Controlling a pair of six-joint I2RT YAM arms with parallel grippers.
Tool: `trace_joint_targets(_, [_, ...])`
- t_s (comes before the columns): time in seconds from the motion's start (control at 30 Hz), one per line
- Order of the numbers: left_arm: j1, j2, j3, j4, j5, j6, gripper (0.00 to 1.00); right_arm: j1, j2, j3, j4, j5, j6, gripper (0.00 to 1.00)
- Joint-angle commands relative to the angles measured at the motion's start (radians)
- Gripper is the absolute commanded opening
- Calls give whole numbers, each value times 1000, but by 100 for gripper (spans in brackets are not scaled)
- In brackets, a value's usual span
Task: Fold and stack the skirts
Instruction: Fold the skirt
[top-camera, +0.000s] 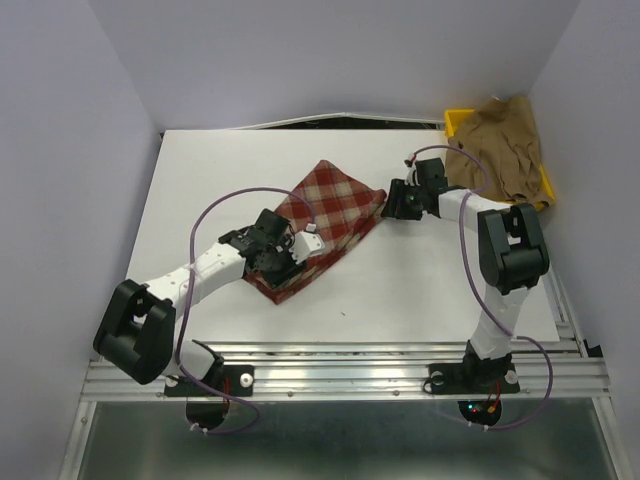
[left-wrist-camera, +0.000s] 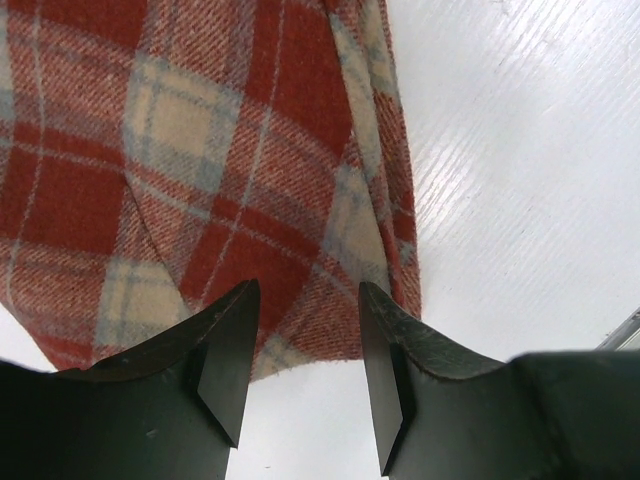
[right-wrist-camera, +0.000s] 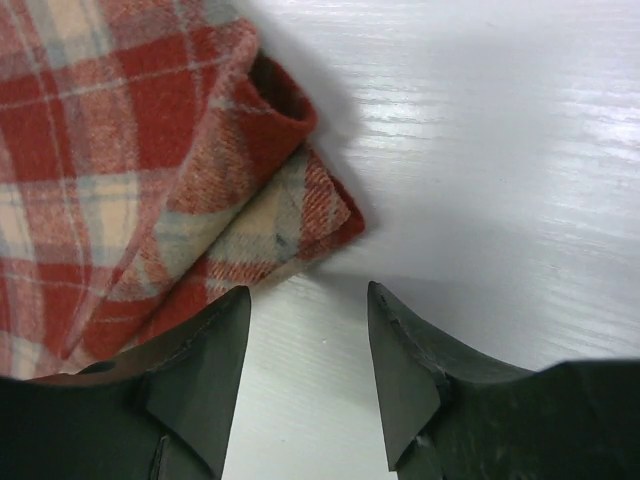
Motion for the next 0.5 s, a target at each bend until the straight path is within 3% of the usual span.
trace_joint_targets(0.0, [-10, -16, -19, 22, -21, -16, 55, -8, 53, 36, 44, 8, 128, 55])
trace_joint_targets(0.3, [-18, -3, -38, 45, -41, -14, 56, -38, 102, 41, 70, -103, 227, 53])
trace_joint_targets(0.43, [-24, 7, -38, 37, -39, -2, 55, -38, 125, 46, 71, -97, 237, 33])
trace_joint_targets(0.47, [-25, 7, -35, 28, -33, 8, 55, -38, 130, 47, 73, -86, 237, 24])
